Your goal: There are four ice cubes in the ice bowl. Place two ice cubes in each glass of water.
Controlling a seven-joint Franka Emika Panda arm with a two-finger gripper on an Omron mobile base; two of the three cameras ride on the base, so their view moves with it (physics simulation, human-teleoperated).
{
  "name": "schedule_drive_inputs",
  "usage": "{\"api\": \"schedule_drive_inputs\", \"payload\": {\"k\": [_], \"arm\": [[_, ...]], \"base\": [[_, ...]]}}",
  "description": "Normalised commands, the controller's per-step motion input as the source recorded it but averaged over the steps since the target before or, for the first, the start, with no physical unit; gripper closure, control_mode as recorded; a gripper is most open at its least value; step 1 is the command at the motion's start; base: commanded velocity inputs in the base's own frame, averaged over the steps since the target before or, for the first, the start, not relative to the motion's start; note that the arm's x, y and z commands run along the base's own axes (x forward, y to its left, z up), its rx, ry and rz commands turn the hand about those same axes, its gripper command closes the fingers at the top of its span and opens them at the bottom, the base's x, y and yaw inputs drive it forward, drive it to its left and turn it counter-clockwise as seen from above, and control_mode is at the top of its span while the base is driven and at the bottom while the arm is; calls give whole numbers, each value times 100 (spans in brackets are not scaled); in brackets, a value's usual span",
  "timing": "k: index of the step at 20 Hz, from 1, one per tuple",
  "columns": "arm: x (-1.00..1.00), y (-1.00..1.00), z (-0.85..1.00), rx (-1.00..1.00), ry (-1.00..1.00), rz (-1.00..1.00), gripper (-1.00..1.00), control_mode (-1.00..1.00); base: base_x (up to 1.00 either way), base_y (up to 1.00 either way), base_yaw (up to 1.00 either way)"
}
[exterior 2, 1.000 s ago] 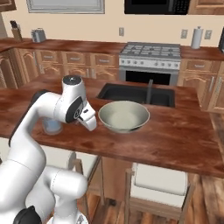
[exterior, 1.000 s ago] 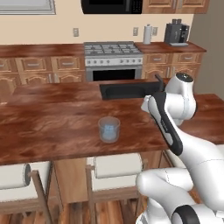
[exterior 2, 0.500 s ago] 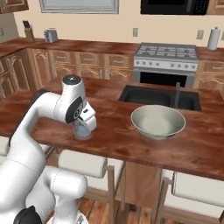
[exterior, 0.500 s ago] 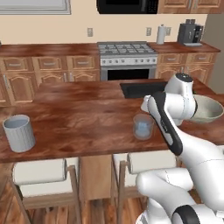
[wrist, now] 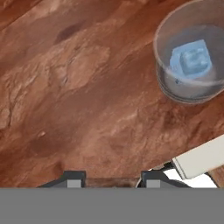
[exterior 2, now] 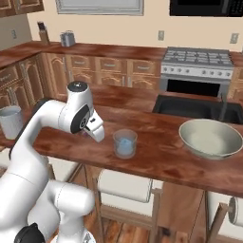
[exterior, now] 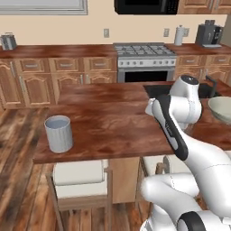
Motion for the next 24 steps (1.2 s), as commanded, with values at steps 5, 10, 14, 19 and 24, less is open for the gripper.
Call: {"api": "schedule_drive_inputs", "payload": {"k": [5,10,14,19,24], "arm": [[0,0,0,0,0,0,100,100],[0,0,0,0,0,0,100,100],[0,0,0,0,0,0,100,100],[0,0,0,0,0,0,100,100],[0,0,0,0,0,0,100,100]], "base": [[-11,53,4],[-11,51,4],[-8,47,4],[-5,47,4],[-6,49,4]]}}
